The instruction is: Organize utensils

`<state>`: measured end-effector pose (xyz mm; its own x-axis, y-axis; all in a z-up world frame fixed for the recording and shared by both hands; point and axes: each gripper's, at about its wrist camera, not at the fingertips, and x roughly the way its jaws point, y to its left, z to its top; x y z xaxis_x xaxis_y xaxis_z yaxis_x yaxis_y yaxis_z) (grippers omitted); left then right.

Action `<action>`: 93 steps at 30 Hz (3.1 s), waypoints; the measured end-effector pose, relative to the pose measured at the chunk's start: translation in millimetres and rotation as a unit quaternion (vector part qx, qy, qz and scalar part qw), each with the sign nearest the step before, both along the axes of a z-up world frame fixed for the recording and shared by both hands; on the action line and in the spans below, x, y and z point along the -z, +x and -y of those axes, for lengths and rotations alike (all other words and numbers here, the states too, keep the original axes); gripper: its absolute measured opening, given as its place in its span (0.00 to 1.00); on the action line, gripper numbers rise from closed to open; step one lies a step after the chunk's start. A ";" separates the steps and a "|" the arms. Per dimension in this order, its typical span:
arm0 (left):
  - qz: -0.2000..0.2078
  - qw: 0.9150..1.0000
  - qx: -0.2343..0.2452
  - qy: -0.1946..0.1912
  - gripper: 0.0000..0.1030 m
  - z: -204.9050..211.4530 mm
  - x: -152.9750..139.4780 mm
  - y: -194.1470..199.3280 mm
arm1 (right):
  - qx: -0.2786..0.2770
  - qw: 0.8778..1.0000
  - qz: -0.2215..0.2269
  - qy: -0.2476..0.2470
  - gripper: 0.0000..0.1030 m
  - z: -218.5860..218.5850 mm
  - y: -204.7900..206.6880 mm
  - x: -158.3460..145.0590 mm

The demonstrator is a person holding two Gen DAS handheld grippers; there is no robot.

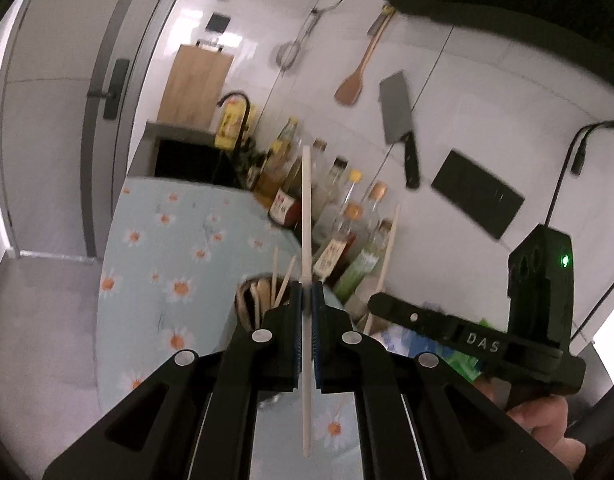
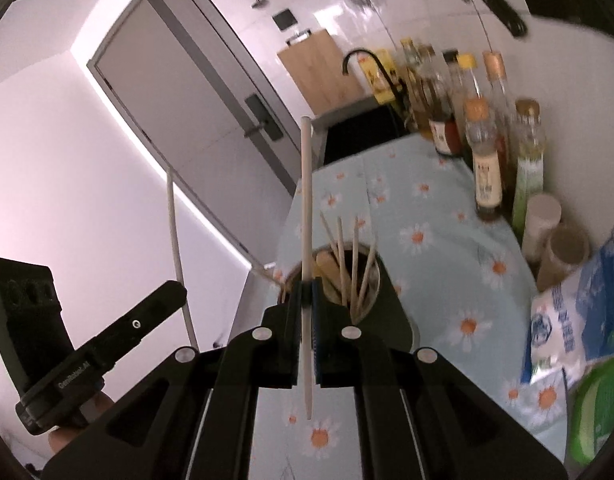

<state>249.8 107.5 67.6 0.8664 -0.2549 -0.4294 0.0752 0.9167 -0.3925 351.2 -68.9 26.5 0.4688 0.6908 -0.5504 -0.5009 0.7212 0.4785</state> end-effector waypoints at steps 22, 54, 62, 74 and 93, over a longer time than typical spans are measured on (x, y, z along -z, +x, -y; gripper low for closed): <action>0.128 0.992 0.001 0.000 0.04 -7.9 -11.9 47.9 | 0.014 0.992 0.116 0.045 0.06 -13.0 37.3 -20.3; 0.114 0.993 0.011 0.006 0.05 -8.8 54.9 48.3 | 0.047 0.994 0.101 0.003 0.18 -28.2 20.8 29.0; 0.103 0.995 -0.006 0.005 0.05 -7.9 49.7 29.6 | 0.045 0.994 0.103 0.006 0.21 -11.6 2.8 20.9; 0.089 0.995 -0.027 0.037 0.20 31.9 35.1 -38.6 | 0.031 0.993 0.111 0.011 0.26 45.5 -42.0 3.9; 0.071 0.988 -0.082 0.113 0.64 126.6 19.4 -178.8 | 0.000 0.983 0.181 -0.036 0.79 140.3 -157.7 -2.2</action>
<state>71.0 -19.1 48.1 0.9439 -0.0171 -0.3297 -0.0422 0.9842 -0.1720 193.5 -209.3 28.7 0.6424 0.6563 -0.3958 -0.6291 0.7465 0.2167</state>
